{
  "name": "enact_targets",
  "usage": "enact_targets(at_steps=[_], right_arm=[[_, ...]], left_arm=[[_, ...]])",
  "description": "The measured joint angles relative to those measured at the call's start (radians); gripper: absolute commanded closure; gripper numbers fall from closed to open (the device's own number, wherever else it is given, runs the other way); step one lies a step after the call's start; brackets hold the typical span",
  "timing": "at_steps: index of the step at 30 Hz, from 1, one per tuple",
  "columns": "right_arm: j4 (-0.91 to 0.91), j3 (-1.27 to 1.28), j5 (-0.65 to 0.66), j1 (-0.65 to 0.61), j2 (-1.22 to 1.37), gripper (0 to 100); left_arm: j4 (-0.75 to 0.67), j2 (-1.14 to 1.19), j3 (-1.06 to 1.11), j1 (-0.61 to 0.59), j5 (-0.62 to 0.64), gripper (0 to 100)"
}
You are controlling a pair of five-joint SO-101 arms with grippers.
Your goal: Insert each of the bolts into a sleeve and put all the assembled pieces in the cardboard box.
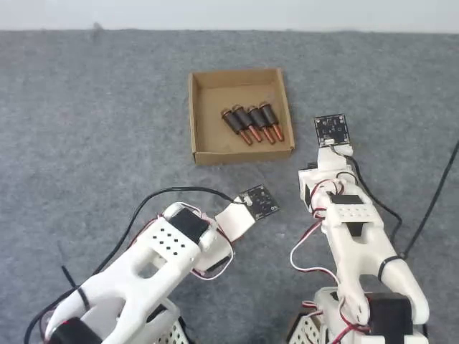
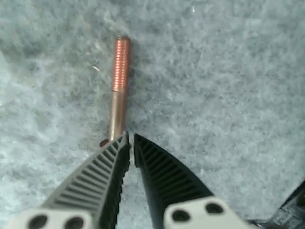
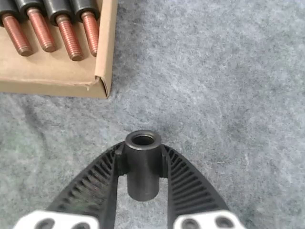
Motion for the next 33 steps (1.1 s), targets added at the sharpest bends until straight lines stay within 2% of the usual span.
enact_targets(at_steps=[3,10,17,23,27,33], right_arm=[[0.0,0.0,0.0,0.0,0.0,99.1],[0.0,0.0,0.0,0.0,0.0,99.1],[0.0,0.0,0.002,0.0,0.0,99.1],[0.0,0.0,0.002,0.0,0.0,99.1],[0.0,0.0,0.002,0.0,0.0,99.1],[0.0,0.0,0.002,0.0,0.0,99.1]], left_arm=[[-0.025,0.023,0.0,0.0,0.0,99],[-0.087,0.288,-0.021,0.023,-0.002,99],[-0.089,0.305,-0.029,0.025,0.018,99],[-0.103,0.307,-0.031,-0.081,0.052,99],[-0.157,0.307,-0.031,-0.147,0.157,99],[-0.198,0.308,-0.051,-0.178,0.308,99]])
